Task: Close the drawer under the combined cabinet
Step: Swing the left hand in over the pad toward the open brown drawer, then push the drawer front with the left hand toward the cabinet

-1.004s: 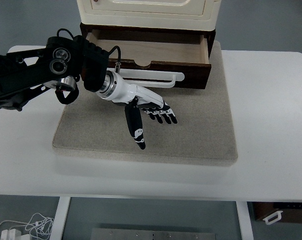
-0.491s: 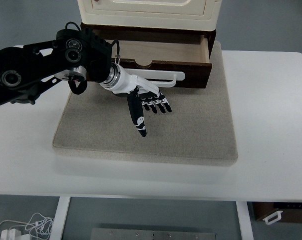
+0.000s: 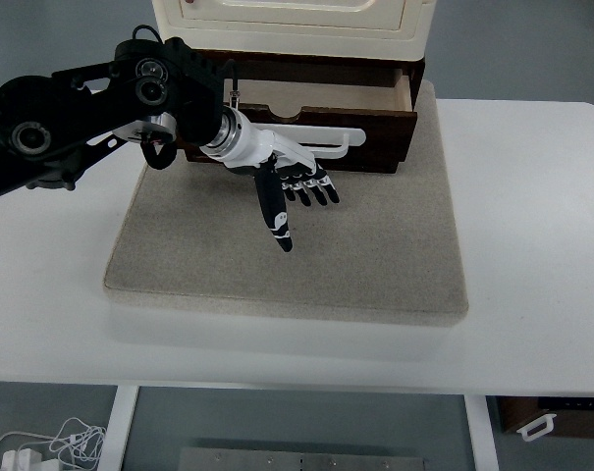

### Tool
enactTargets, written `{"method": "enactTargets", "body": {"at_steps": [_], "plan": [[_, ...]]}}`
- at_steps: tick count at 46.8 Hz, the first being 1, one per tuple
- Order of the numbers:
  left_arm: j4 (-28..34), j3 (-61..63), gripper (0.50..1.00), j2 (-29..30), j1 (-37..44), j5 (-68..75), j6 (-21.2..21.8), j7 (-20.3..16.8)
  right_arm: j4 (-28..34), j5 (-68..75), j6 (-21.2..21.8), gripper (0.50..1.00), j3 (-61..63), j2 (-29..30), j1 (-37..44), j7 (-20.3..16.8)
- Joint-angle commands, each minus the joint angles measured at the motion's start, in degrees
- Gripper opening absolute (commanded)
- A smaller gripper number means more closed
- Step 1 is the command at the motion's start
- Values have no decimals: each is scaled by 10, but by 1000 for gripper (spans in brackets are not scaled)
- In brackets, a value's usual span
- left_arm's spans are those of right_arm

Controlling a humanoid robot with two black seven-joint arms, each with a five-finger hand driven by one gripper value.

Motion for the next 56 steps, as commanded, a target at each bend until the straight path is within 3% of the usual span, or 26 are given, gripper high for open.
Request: {"method": "enactTargets", "body": {"at_steps": [1, 56], "plan": [[11, 0, 999, -1, 0, 0, 0, -1, 0, 0, 0, 952, 0, 0, 0, 0], [113, -7, 996, 1, -39, 1, 0, -4, 1, 0, 0, 952, 0, 0, 0, 0]]}}
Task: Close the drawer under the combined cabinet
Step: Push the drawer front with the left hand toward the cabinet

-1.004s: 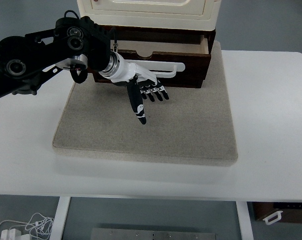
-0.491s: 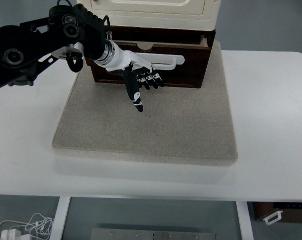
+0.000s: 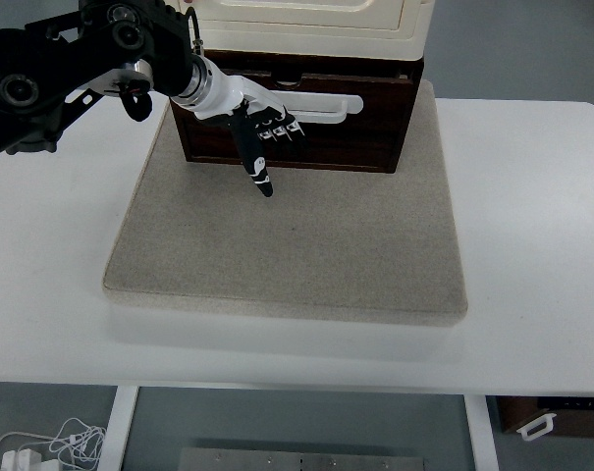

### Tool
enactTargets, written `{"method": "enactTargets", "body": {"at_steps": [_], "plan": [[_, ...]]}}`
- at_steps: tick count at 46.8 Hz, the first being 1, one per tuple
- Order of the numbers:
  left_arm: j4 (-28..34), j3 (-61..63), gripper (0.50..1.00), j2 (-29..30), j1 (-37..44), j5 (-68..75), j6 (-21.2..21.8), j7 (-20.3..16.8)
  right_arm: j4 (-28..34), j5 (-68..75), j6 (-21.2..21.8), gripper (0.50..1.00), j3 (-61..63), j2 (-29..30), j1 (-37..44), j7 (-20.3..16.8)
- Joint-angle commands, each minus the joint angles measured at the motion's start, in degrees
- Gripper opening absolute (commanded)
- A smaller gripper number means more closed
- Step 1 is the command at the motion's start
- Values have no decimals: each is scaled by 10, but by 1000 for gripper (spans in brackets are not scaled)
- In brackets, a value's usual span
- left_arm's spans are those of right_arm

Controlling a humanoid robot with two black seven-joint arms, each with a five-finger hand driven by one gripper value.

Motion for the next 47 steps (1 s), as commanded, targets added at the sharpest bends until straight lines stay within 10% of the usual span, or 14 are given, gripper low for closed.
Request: {"method": "enactTargets", "body": {"at_steps": [1, 47], "plan": [[9, 0, 996, 0, 0, 0, 0, 0, 1, 1, -1, 952, 0, 0, 0, 0], [27, -1, 996, 7, -7, 8, 0, -4, 1, 0, 0, 952, 0, 0, 0, 0]]}}
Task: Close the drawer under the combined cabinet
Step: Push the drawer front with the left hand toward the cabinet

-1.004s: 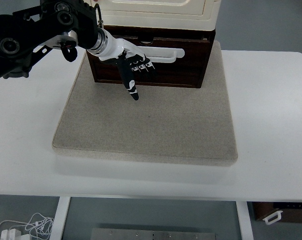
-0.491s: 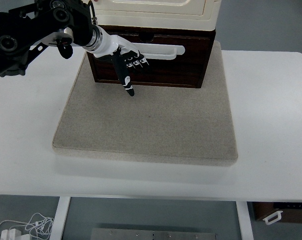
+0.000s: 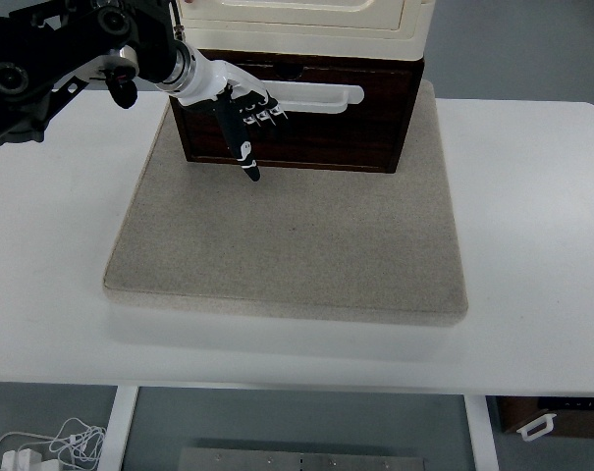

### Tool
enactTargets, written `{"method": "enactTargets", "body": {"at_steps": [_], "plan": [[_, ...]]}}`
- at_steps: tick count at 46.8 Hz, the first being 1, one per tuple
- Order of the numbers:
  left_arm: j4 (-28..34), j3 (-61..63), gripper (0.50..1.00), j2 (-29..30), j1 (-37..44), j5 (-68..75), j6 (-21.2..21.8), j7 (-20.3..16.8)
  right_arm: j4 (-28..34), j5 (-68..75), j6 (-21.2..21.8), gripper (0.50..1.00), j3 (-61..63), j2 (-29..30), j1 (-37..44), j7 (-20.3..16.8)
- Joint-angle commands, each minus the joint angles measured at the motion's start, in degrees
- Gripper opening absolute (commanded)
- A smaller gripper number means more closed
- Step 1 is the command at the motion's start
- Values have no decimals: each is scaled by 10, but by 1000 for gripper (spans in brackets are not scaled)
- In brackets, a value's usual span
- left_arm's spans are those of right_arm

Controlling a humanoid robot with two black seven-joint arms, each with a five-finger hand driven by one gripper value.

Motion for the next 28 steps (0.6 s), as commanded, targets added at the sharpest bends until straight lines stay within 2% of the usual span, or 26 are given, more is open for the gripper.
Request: {"method": "enactTargets", "body": {"at_steps": [1, 28], "plan": [[0, 1, 996, 0, 0, 0, 0, -1, 1, 0, 0, 952, 0, 0, 0, 0], [3, -1, 996, 7, 0, -1, 0, -1, 0, 0, 0, 952, 0, 0, 0, 0]]}}
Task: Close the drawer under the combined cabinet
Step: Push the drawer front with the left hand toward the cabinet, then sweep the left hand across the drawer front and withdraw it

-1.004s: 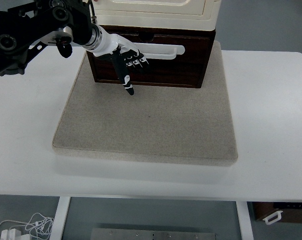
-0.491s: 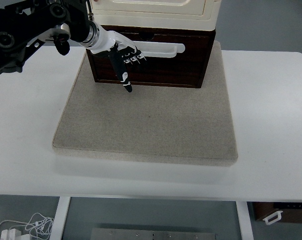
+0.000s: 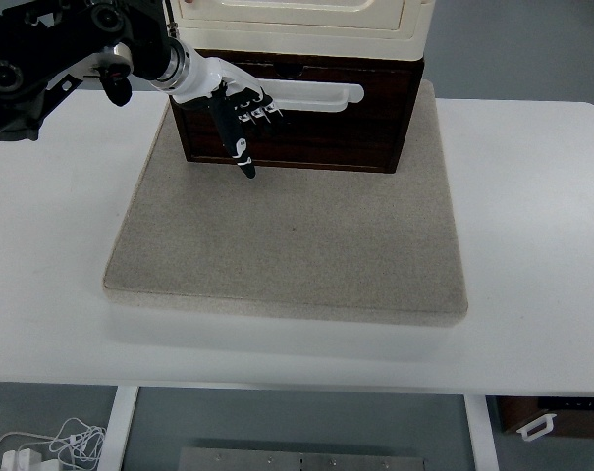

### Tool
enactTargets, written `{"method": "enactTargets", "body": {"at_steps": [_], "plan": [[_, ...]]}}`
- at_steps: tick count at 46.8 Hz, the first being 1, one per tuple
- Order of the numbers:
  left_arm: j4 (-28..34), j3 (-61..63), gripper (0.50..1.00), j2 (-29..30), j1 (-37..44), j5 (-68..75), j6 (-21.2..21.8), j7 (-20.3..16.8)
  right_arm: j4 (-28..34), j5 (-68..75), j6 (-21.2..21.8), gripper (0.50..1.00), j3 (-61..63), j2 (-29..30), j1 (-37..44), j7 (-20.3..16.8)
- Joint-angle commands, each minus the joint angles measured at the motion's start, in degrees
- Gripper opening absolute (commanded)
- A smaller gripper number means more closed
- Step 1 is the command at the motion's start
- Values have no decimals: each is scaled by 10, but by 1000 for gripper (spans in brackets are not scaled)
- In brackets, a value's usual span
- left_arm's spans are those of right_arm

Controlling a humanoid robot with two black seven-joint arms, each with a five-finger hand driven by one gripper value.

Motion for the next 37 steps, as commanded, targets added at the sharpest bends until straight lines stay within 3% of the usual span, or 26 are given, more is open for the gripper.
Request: {"method": "enactTargets", "body": {"at_steps": [1, 28, 37], "plan": [[0, 0, 996, 0, 1, -1, 0, -1, 0, 0, 0, 952, 0, 0, 0, 0], [-37, -42, 996, -4, 10, -11, 0, -3, 1, 0, 0, 952, 0, 0, 0, 0], [-68, -90, 996, -9, 34, -75, 0, -36, 0, 0, 0, 952, 0, 0, 0, 0]]}}
